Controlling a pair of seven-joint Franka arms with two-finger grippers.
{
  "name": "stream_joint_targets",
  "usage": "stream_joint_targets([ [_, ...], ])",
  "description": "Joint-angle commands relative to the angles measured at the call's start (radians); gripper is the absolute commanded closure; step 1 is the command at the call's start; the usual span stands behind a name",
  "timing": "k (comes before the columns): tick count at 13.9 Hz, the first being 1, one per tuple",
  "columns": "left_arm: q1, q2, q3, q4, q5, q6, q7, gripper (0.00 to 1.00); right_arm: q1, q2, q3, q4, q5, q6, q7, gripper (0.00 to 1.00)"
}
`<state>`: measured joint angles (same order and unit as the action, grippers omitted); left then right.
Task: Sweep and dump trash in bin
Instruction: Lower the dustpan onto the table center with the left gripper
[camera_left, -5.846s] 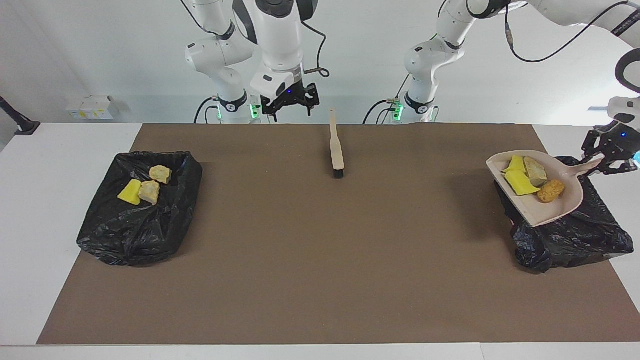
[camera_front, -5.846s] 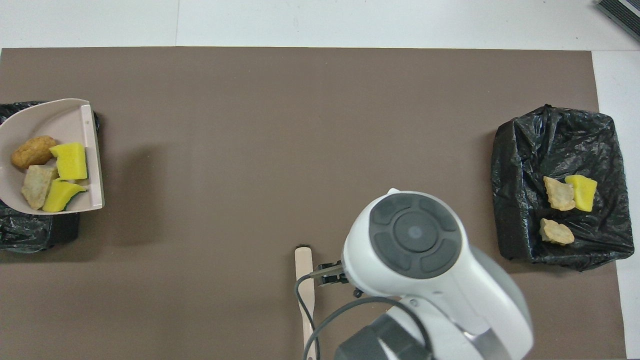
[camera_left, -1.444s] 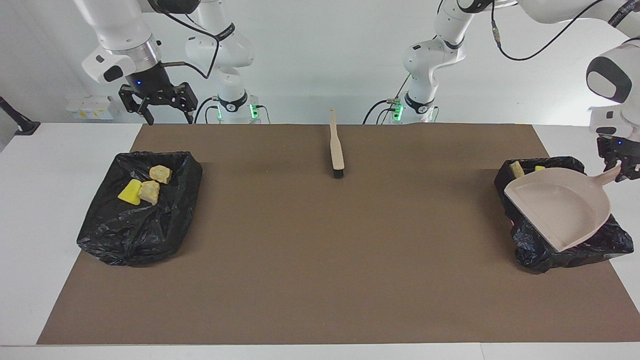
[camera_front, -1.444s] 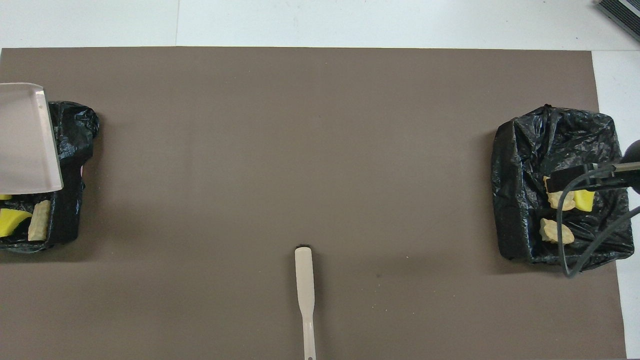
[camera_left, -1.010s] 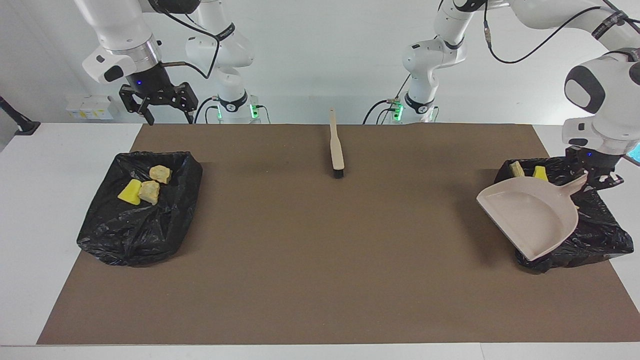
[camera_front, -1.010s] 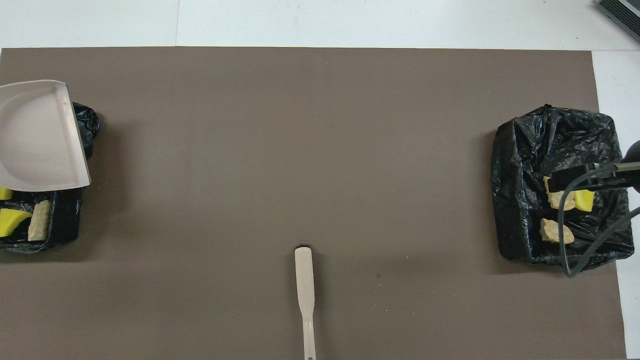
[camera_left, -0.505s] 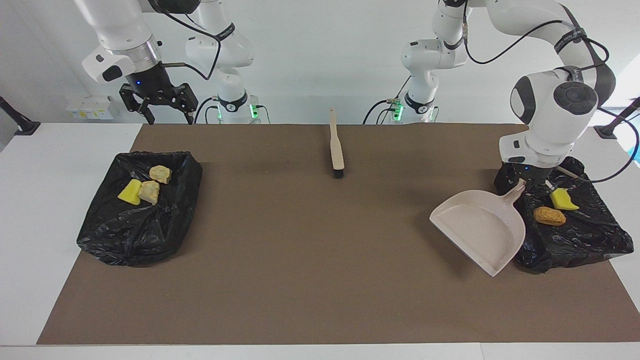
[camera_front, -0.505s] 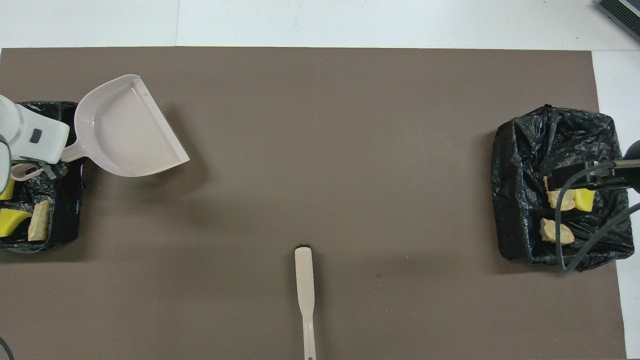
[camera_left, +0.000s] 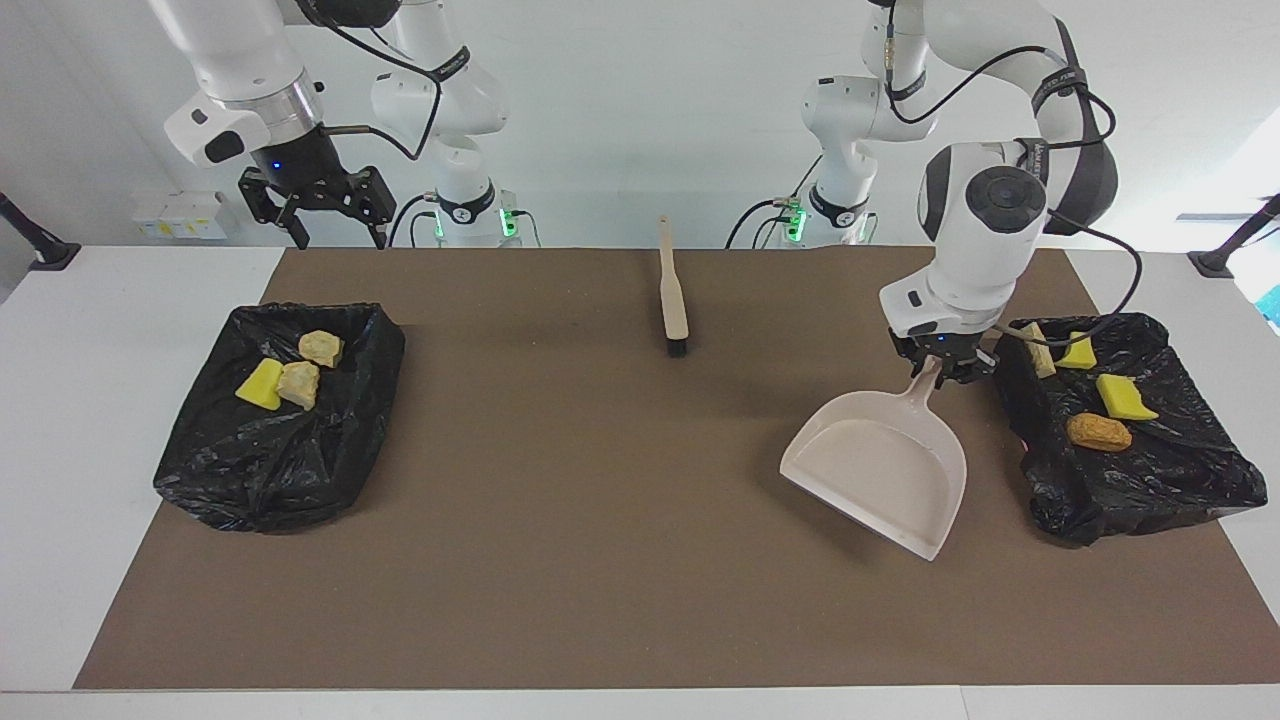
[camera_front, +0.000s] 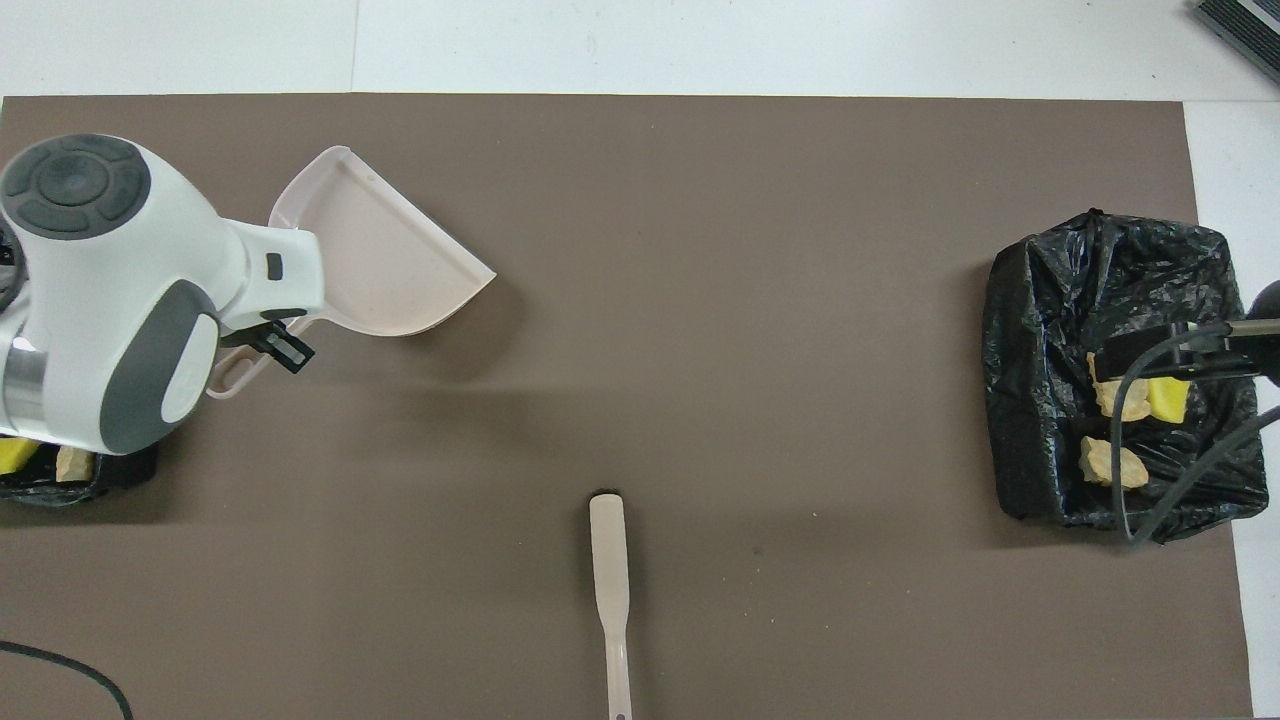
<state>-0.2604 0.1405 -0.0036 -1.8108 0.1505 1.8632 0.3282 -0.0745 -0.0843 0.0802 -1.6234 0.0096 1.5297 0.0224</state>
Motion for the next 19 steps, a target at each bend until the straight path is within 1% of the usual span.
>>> stream_joint_targets([
  [1,-0.115,-0.018,0.019,-0.025,-0.045,0.004,-0.241,1.0,-0.008,-0.02,0.004,-0.023,0.007,0.009,0.021,0.0],
  [3,-0.155,-0.015,0.02,-0.018,-0.144,0.01,-0.343,1.0,-0.008,-0.02,0.004,-0.023,0.007,0.009,0.021,0.0],
  [5,-0.174,0.002,0.019,-0.009,-0.189,0.025,-0.405,1.0,-0.008,-0.02,0.004,-0.023,0.007,0.009,0.021,0.0],
  [7,-0.213,0.022,0.019,-0.007,-0.197,0.066,-0.472,1.0,-0.008,-0.02,0.004,-0.023,0.007,0.009,0.021,0.0],
  [8,-0.223,0.04,0.017,0.013,-0.2,0.073,-0.498,1.0,-0.008,-0.02,0.004,-0.023,0.007,0.009,0.021,0.0],
  [10,-0.249,0.089,0.016,0.074,-0.244,0.073,-0.535,1.0,-0.008,-0.02,0.004,-0.023,0.007,0.009,0.021,0.0],
  [13,-0.278,0.161,0.014,0.128,-0.244,0.079,-0.644,1.0,-0.008,-0.02,0.004,-0.023,0.007,0.009,0.021,0.0],
  [16,-0.287,0.198,0.014,0.168,-0.244,0.088,-0.656,1.0,-0.008,-0.02,0.004,-0.023,0.007,0.009,0.021,0.0],
  [19,-0.321,0.258,0.014,0.229,-0.244,0.096,-0.715,1.0,-0.008,-0.02,0.004,-0.023,0.007,0.009,0.021,0.0],
])
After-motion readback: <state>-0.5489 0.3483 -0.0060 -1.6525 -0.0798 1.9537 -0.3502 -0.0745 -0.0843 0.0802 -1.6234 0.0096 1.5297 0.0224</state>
